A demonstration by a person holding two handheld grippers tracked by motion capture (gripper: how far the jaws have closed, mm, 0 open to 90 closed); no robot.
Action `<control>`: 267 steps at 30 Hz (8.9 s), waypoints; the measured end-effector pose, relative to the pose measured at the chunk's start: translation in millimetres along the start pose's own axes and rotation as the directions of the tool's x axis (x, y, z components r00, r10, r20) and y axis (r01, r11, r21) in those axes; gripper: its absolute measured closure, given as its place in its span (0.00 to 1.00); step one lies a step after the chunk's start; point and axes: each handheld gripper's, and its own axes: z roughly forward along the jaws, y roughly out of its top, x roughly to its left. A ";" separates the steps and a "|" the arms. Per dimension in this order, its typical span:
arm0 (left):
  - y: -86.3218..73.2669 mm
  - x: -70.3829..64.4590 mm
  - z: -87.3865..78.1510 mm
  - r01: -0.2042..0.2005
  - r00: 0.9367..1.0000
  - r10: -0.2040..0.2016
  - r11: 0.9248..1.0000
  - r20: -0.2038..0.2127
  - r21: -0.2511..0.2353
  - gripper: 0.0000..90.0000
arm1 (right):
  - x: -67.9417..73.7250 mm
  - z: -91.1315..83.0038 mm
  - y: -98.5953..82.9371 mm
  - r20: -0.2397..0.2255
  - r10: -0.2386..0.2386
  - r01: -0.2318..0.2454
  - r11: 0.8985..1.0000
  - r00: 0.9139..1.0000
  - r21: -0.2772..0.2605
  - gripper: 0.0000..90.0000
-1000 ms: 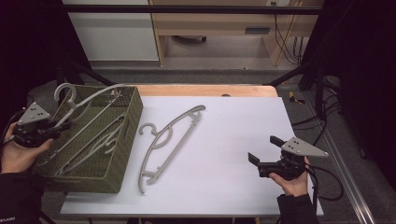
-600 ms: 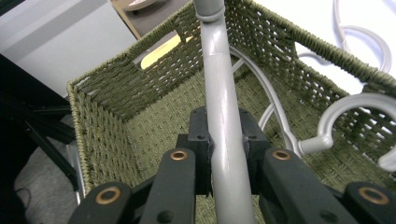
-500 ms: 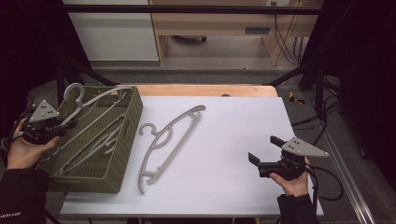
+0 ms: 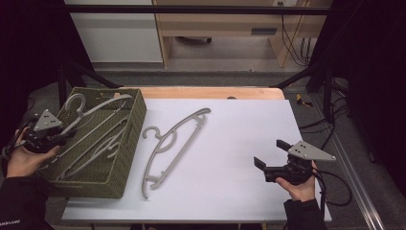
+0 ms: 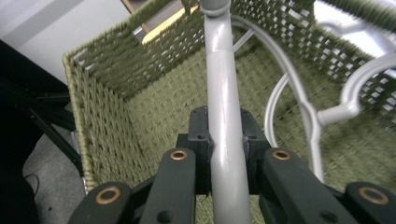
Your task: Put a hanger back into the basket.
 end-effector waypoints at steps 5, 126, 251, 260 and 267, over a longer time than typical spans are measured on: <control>-5.0 -7.4 16.5 -0.013 1.000 0.013 0.998 -0.005 0.059 0.88 | 0.1 0.8 -0.4 -0.005 -0.009 0.009 1.000 1.000 0.004 0.01; 20.9 -231.2 88.1 0.295 0.947 -0.306 0.949 0.101 0.113 0.64 | 0.5 -2.5 -1.3 -0.015 0.005 -0.005 1.000 1.000 -0.009 0.01; 56.8 -223.7 26.0 0.298 0.866 -0.223 0.949 0.447 -0.103 0.92 | -2.1 -5.6 -1.3 -0.021 0.010 -0.010 1.000 1.000 -0.013 0.01; 66.4 -205.2 1.4 0.343 0.870 -0.231 0.918 0.435 -0.198 0.92 | -2.5 -5.7 -1.6 -0.019 0.009 -0.010 1.000 1.000 -0.013 0.01; 77.5 -186.5 -16.5 0.352 0.883 -0.227 0.899 0.410 -0.261 0.92 | -4.1 -6.6 -2.2 -0.018 0.014 -0.014 1.000 1.000 -0.011 0.01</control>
